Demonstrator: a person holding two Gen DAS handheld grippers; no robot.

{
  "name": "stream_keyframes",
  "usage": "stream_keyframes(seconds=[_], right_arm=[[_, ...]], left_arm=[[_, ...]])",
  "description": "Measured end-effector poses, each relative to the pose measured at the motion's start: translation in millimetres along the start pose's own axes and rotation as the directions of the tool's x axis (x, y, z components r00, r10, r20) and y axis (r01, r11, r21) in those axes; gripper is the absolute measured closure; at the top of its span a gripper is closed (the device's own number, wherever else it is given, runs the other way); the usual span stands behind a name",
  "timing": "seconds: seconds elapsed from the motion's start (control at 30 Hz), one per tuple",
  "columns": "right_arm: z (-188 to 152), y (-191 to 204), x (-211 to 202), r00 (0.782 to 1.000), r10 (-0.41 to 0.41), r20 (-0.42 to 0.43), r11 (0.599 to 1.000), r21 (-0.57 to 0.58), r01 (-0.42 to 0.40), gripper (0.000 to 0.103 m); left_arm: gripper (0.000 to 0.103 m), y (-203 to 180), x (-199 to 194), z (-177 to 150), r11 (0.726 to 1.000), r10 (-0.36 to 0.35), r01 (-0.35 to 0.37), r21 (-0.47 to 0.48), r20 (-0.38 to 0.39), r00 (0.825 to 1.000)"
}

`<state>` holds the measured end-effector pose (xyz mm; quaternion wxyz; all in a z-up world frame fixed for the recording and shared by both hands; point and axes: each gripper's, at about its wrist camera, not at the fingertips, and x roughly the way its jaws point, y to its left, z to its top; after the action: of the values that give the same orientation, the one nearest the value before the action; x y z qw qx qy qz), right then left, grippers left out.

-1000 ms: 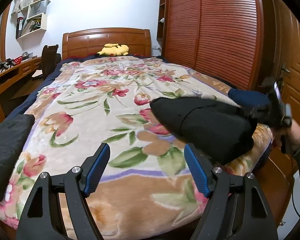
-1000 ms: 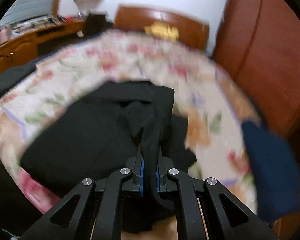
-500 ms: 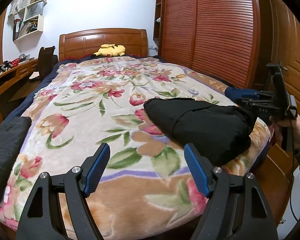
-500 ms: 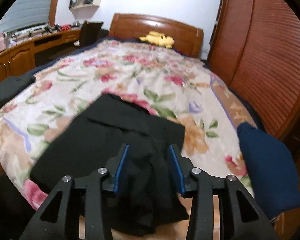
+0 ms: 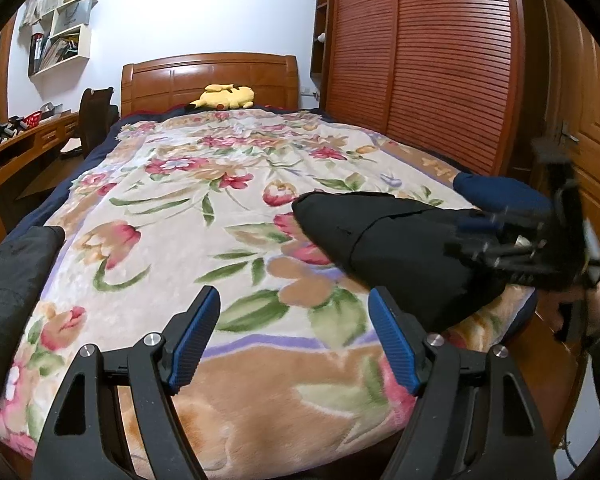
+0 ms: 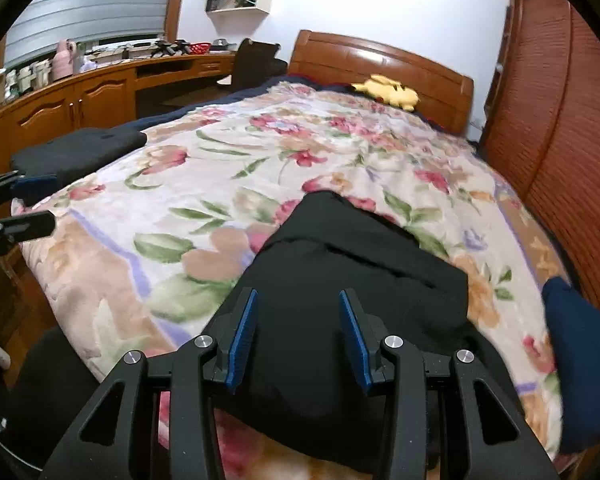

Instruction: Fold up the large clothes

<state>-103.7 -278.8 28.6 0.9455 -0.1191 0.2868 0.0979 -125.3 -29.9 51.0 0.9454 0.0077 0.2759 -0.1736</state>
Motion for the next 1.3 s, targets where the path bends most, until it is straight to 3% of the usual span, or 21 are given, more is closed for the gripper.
stream_keyframes(seconds=[0.13, 0.23, 0.57, 0.7, 0.97, 1.3], right_arm=[[-29, -4, 23, 0.997, 0.072, -0.034, 0.994, 0.082, -0.069, 0.06], [-44, -1, 36, 0.999, 0.034, -0.003, 0.998, 0.055, -0.034, 0.06], [-39, -16, 8, 0.998, 0.012, 0.055, 0.994, 0.11, -0.018, 0.059], [-45, -45, -17, 0.994, 0.025, 0.111, 0.979, 0.199, -0.047, 0.059], [-69, -88, -44, 0.985, -0.153, 0.082, 0.965, 0.226, 0.131, 0.059], [-81, -85, -32, 0.987, -0.162, 0.013, 0.951, 0.268, 0.153, 0.059]], left_arm=[[0.026, 0, 2, -1, 1.0, -0.006, 0.006, 0.006, -0.006, 1.0], [0.026, -1, 5, -1, 1.0, -0.005, 0.005, 0.011, -0.018, 1.0], [0.026, -13, 42, 14, 0.998, -0.036, 0.038, 0.045, -0.047, 0.998], [0.026, -21, 66, 24, 0.996, -0.067, 0.07, 0.062, -0.051, 0.996], [0.026, -41, 113, 42, 0.986, -0.127, 0.135, 0.102, -0.078, 0.989], [0.026, -51, 160, 63, 0.978, -0.157, 0.169, 0.123, -0.1, 0.983]])
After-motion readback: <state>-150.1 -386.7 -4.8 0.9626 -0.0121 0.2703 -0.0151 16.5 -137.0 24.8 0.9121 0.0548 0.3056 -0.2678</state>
